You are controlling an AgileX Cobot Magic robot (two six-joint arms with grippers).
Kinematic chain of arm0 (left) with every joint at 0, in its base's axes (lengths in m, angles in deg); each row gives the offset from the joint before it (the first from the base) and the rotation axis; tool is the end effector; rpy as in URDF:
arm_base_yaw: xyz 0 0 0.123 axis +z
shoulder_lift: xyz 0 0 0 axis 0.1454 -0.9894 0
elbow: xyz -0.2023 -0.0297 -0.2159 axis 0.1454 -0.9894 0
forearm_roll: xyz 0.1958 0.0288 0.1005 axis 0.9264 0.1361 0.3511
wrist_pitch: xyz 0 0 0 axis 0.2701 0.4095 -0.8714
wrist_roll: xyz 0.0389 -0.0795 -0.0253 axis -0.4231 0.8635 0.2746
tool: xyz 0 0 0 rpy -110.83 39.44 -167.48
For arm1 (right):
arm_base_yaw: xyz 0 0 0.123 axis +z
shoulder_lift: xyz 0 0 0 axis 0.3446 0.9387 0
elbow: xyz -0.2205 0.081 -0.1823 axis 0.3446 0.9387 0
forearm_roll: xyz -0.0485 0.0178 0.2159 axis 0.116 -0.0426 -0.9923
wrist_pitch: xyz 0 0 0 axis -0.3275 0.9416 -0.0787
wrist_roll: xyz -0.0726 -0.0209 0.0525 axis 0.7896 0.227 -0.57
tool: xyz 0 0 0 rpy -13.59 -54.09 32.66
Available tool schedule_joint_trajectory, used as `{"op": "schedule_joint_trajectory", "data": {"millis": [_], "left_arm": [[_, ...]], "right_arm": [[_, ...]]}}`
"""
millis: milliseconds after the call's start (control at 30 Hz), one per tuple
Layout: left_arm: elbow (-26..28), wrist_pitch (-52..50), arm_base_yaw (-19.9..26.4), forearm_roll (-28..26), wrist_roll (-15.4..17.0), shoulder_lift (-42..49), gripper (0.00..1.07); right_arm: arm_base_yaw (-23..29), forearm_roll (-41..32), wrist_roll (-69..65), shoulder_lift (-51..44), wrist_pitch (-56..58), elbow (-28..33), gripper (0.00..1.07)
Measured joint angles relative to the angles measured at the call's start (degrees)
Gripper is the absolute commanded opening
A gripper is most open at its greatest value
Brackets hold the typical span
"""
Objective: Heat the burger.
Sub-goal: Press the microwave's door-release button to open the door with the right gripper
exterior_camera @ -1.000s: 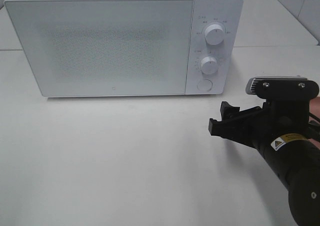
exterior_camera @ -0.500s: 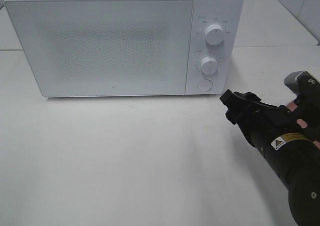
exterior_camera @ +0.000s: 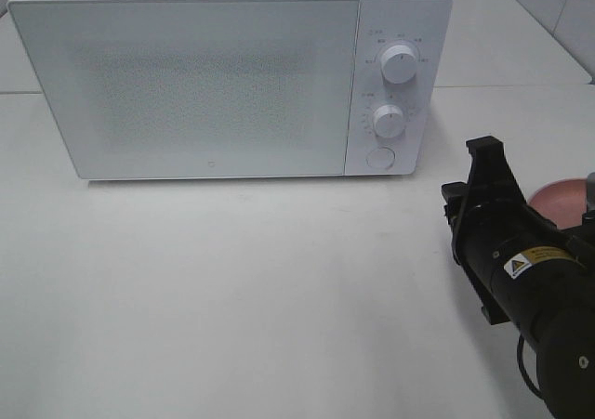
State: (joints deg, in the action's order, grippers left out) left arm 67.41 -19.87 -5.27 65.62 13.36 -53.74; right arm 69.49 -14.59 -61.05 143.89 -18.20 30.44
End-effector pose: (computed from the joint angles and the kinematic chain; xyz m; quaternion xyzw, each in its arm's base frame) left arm -0.0433 -0.0063 0.2648 0.0001 0.8461 0.0028 0.5329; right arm 0.1901 0.1154 0.1761 0.4935 0.6168 0.3708 0.4884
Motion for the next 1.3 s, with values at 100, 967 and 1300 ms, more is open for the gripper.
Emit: {"op": "schedule_joint_trajectory", "data": {"millis": [100, 967, 1300], "left_arm": [[0.0, 0.0, 0.0, 0.0, 0.0, 0.0, 0.98], [0.0, 0.0, 0.0, 0.0, 0.0, 0.0, 0.98], [0.0, 0.0, 0.0, 0.0, 0.0, 0.0, 0.98]], "right_arm": [[0.0, 0.5, -4.0, 0.0, 0.0, 0.0, 0.14], [-3.3, 2.9, -8.5, 0.5, 2.9, -4.0, 0.0], [-6.8, 7.2, -8.6, 5.4, 6.9, -9.3, 0.0]]}}
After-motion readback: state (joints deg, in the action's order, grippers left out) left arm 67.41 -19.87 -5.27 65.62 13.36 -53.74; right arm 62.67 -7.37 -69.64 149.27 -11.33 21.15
